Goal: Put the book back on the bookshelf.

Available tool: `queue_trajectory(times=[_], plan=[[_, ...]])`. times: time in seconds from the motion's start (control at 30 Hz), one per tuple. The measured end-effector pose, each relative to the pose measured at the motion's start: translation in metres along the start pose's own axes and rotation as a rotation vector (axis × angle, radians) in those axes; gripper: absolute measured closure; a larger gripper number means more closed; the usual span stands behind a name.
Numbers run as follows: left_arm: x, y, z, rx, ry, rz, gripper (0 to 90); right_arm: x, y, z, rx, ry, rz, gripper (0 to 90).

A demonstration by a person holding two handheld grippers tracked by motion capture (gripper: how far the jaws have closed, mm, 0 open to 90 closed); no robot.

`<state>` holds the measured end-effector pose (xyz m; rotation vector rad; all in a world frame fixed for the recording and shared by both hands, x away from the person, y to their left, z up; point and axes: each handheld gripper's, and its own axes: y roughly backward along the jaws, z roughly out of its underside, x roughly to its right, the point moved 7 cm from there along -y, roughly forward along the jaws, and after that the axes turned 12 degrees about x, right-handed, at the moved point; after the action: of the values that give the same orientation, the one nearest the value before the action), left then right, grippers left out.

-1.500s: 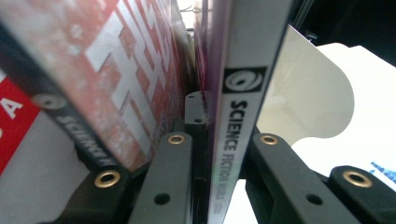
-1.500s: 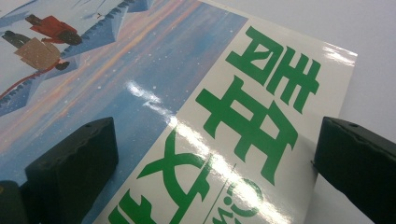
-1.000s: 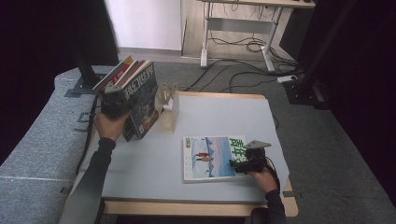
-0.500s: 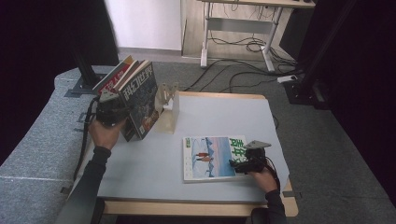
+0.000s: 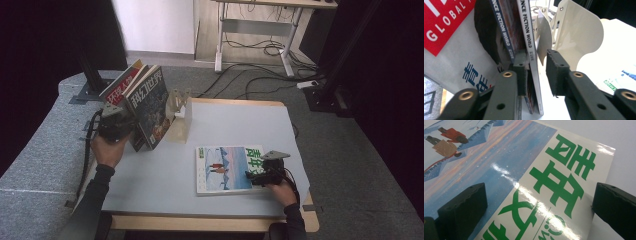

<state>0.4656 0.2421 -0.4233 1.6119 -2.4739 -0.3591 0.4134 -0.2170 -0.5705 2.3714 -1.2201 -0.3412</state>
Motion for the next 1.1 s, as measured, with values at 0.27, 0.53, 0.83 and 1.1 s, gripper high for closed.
queue_trajectory(times=[0.27, 0.53, 0.83, 1.1], plan=[[-0.003, -0.004, 0.0, 0.001, 0.013, -0.009, 80.6, 0.0, 0.0, 0.0, 0.001, 0.0, 0.0, 0.0], [-0.003, -0.006, 0.0, 0.0, 0.007, -0.014, 80.4, 0.0, 0.0, 0.0, 0.002, -0.002, -0.002, 0.0], [0.001, 0.005, 0.004, 0.0, -0.01, 0.002, 70.8, 0.0, 0.001, 0.0, 0.002, 0.0, -0.002, 0.0], [0.016, 0.015, 0.009, 0.001, -0.022, 0.059, 52.6, -0.001, 0.004, 0.001, 0.003, -0.014, -0.002, 0.0]])
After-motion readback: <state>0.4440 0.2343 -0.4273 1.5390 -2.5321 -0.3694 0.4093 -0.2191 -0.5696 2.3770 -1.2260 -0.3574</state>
